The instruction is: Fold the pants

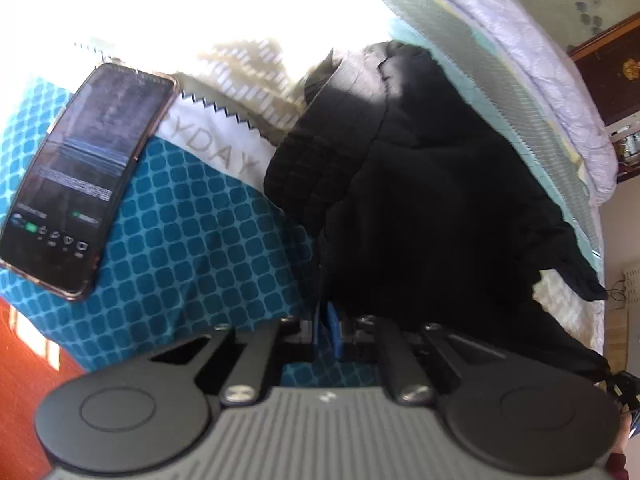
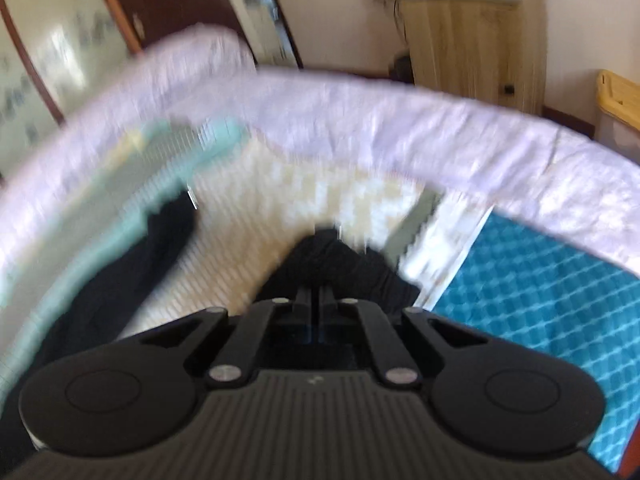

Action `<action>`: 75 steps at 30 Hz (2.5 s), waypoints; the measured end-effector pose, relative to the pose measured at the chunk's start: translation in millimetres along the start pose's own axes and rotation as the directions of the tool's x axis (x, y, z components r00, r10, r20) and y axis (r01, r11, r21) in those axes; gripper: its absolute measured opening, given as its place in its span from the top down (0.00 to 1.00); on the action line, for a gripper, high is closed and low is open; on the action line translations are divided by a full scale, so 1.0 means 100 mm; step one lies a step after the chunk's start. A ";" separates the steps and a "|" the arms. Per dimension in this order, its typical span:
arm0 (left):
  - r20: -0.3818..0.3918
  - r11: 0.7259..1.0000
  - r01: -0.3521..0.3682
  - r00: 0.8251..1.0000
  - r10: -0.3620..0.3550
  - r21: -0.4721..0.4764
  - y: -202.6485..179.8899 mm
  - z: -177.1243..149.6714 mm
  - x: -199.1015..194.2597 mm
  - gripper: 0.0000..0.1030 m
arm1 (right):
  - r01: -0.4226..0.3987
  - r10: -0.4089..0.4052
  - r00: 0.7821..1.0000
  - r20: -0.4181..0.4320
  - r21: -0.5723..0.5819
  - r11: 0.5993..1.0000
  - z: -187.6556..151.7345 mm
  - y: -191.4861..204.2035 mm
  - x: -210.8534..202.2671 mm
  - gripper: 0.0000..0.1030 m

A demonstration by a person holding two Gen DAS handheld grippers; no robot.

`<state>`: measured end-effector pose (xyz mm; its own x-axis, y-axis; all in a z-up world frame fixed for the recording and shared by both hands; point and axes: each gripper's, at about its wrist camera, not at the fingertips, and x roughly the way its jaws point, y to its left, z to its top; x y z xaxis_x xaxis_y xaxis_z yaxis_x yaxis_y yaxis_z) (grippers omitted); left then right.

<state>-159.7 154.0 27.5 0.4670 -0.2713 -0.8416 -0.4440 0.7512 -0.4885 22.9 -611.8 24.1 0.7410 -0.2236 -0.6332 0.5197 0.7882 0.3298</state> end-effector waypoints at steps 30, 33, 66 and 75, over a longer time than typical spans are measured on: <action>0.058 1.000 0.029 0.998 -0.030 0.006 -0.04 0.18 0.22 0.43 | -0.486 0.452 0.873 -0.181 -0.379 0.787 -1.25 0.71 -1.42 0.46; 0.069 0.996 0.030 0.997 -0.036 0.082 -0.26 0.31 0.23 0.43 | -0.660 0.546 0.749 -0.377 -0.505 0.556 -1.73 1.53 -1.57 0.45; 0.364 0.839 -0.213 0.931 0.018 0.501 -0.90 0.29 0.19 0.51 | -0.810 0.469 0.537 -0.701 -0.274 0.519 -3.06 3.51 -0.72 0.73; 0.225 0.871 -0.043 0.971 -0.078 0.490 -0.79 0.30 -0.08 0.94 | -0.812 0.469 0.529 -0.707 -0.260 0.523 -2.80 3.27 -0.66 0.73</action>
<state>-105.7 114.4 79.8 0.6600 -0.1869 -0.7276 -0.0321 0.9607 -0.2759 24.5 -178.5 -22.1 0.3351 0.6570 -0.6754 -0.4403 0.7429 0.5042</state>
